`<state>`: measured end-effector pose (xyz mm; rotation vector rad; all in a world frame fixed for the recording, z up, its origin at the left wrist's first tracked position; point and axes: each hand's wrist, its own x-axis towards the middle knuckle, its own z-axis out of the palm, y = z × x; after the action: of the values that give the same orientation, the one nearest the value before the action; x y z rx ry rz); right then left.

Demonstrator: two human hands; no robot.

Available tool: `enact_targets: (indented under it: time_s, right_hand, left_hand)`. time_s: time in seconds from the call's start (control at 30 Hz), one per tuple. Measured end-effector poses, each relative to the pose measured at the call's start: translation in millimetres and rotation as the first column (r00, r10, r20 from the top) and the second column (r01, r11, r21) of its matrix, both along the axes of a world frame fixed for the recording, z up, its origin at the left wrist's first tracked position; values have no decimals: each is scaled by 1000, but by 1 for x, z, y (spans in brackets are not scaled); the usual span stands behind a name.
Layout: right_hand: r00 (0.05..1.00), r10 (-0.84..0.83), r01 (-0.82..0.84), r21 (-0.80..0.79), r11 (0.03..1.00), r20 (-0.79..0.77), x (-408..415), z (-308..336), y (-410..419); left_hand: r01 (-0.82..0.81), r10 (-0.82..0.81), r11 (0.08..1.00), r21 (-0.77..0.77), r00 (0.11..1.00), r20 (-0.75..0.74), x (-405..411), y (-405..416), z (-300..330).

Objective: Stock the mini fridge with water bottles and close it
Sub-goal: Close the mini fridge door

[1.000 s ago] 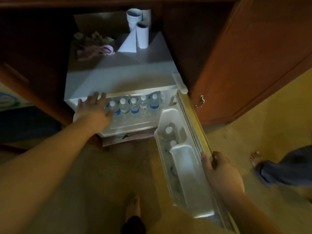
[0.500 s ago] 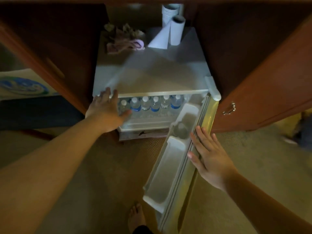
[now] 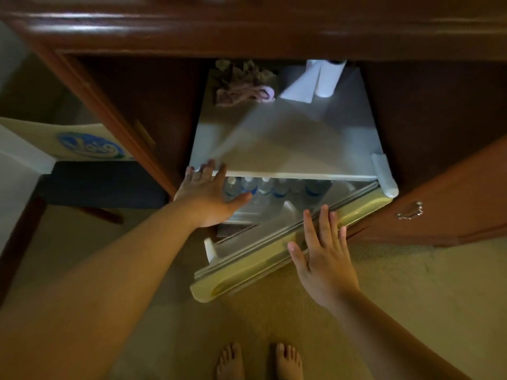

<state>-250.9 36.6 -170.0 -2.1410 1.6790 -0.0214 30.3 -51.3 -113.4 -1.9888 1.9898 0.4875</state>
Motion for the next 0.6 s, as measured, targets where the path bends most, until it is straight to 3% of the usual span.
enact_targets:
  time_s: [0.6]
  right_hand:
    - [994,-2,-5,-63,998,-113,34,-5,-68]
  left_hand:
    - [-78,76,991,-111,997,-24,-7,8,-22]
